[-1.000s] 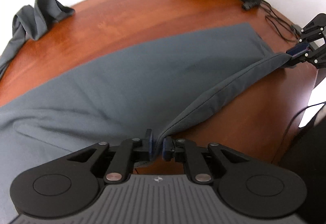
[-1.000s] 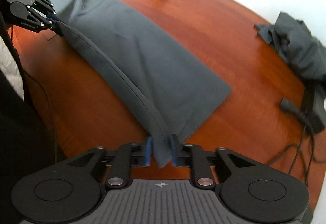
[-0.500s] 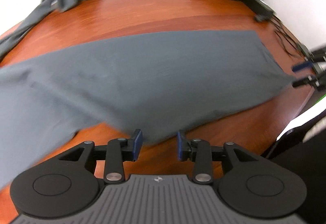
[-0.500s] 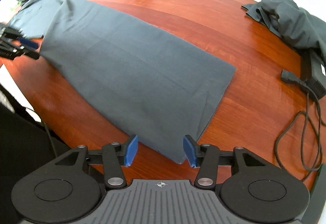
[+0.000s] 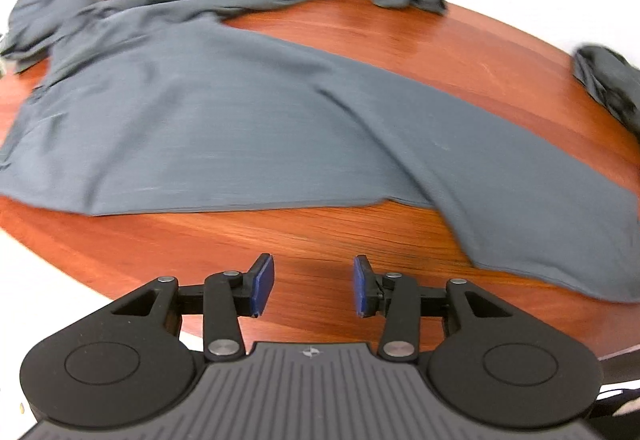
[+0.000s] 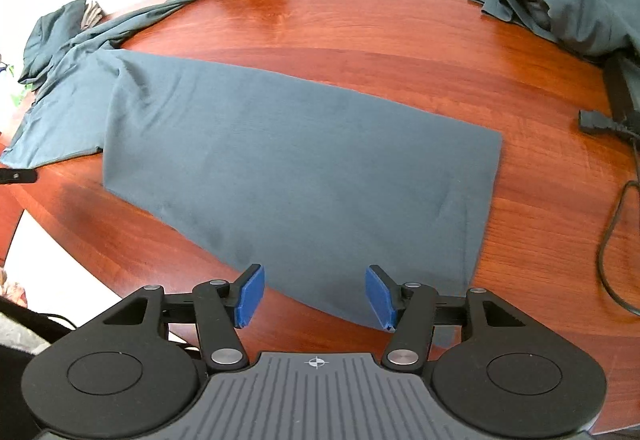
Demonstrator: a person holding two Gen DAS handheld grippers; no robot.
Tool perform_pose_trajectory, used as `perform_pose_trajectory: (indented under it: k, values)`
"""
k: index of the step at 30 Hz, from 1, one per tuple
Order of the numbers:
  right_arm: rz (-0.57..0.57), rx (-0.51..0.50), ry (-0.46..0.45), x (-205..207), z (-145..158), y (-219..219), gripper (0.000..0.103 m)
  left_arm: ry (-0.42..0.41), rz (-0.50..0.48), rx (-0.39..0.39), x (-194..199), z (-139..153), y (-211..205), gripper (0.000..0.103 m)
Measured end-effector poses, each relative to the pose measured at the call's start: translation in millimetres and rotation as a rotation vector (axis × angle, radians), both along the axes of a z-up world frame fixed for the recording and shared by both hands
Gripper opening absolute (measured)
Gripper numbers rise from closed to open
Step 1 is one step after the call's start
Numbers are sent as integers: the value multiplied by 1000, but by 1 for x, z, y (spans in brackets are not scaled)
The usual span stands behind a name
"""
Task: Fold clothes
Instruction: 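Lay the stretched trouser leg flat and open both tools, then move the left tool to the trouser waistband and pinch it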
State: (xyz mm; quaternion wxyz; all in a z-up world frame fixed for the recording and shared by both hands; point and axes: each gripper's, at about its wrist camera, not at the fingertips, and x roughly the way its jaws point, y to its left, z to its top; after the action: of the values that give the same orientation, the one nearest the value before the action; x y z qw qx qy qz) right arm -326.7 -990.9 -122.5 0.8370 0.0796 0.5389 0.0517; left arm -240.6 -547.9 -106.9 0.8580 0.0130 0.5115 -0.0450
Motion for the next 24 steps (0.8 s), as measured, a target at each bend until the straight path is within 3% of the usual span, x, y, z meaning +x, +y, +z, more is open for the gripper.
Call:
perform_pose_trajectory:
  k: [13, 24]
  values:
    - [-112, -80, -61, 26, -5, 97, 60, -29, 127, 10, 38, -19, 142, 54]
    - [-154, -118, -67, 66, 6, 195, 60, -44, 361, -10, 79, -37, 292, 57]
